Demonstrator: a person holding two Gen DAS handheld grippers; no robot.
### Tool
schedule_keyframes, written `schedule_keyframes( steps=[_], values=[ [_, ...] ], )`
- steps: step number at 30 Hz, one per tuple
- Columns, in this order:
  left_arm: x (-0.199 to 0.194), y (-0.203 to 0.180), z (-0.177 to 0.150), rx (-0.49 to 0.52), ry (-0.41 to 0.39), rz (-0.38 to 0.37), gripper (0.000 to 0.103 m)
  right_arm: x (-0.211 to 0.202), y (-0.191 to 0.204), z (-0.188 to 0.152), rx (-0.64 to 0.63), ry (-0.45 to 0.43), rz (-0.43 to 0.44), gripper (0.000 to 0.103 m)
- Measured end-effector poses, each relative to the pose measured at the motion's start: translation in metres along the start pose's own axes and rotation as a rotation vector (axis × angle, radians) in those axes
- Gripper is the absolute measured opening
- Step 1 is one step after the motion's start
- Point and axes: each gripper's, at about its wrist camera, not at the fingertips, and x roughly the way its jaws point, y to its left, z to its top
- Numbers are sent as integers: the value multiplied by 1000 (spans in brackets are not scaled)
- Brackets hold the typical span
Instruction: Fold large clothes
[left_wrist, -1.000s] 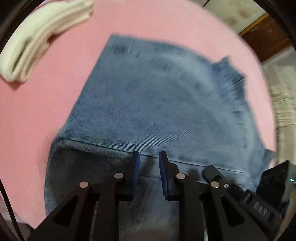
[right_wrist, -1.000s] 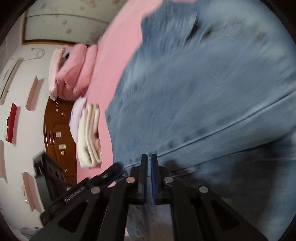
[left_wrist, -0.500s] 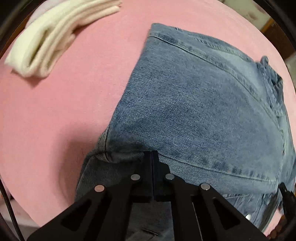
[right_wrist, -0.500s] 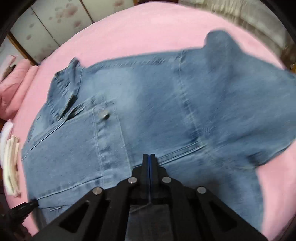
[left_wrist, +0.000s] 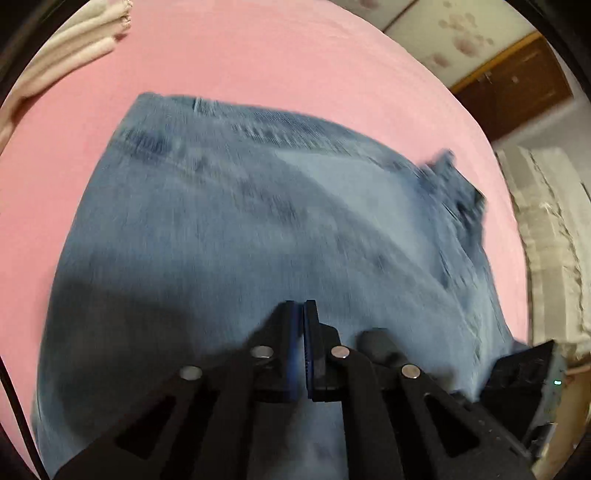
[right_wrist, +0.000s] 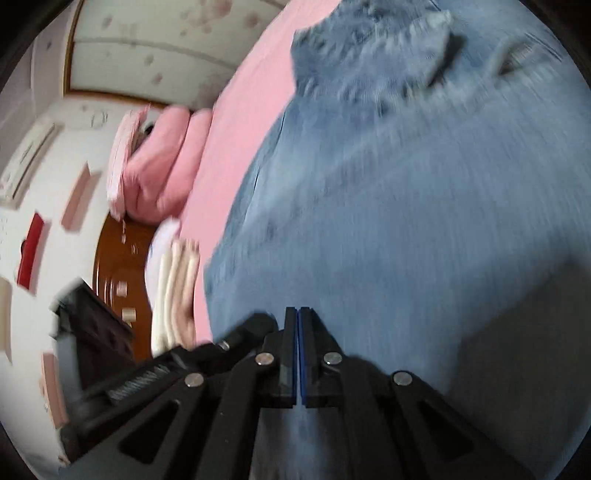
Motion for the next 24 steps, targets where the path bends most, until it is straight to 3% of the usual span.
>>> schedule_keyframes(
  steps=[3, 5, 8, 9, 10, 12, 16, 17, 18, 21, 23, 24],
  values=[
    [3, 7, 13, 39, -34, 48, 1, 0, -8, 29, -60, 12, -26, 0],
    [-5, 22, 21, 22, -89, 151, 1, -16, -20, 46, -89, 28, -54, 0],
    [-19, 57, 33, -60, -151, 262, 1, -79, -43, 60, -163, -48, -214, 0],
    [-24, 71, 37, -87, -158, 273, 1, -102, -54, 64, -162, -97, -321, 0],
    [-26, 79, 39, -101, -156, 281, 3, -115, -63, 65, -158, -122, -361, 0],
    [-28, 84, 41, -78, -159, 434, 3, -139, -75, 68, -131, -154, -389, 0],
    [-49, 77, 34, -116, -157, 366, 3, -128, -36, 56, -271, -150, -606, 0],
    [-58, 76, 38, -127, -170, 346, 3, -127, -32, 51, -282, -159, -601, 0],
    [-72, 70, 32, -138, -196, 298, 3, -125, -21, 44, -276, -175, -537, 0],
    [-96, 42, 7, -123, -192, 133, 7, -106, 5, 21, -176, -139, -252, 0],
    [-99, 34, -7, -108, -103, 23, 10, -79, 16, -1, -82, -42, -106, 0],
    [-90, 32, -14, -117, -17, -22, 11, -67, 18, -9, -39, -3, -59, 0]
  ],
)
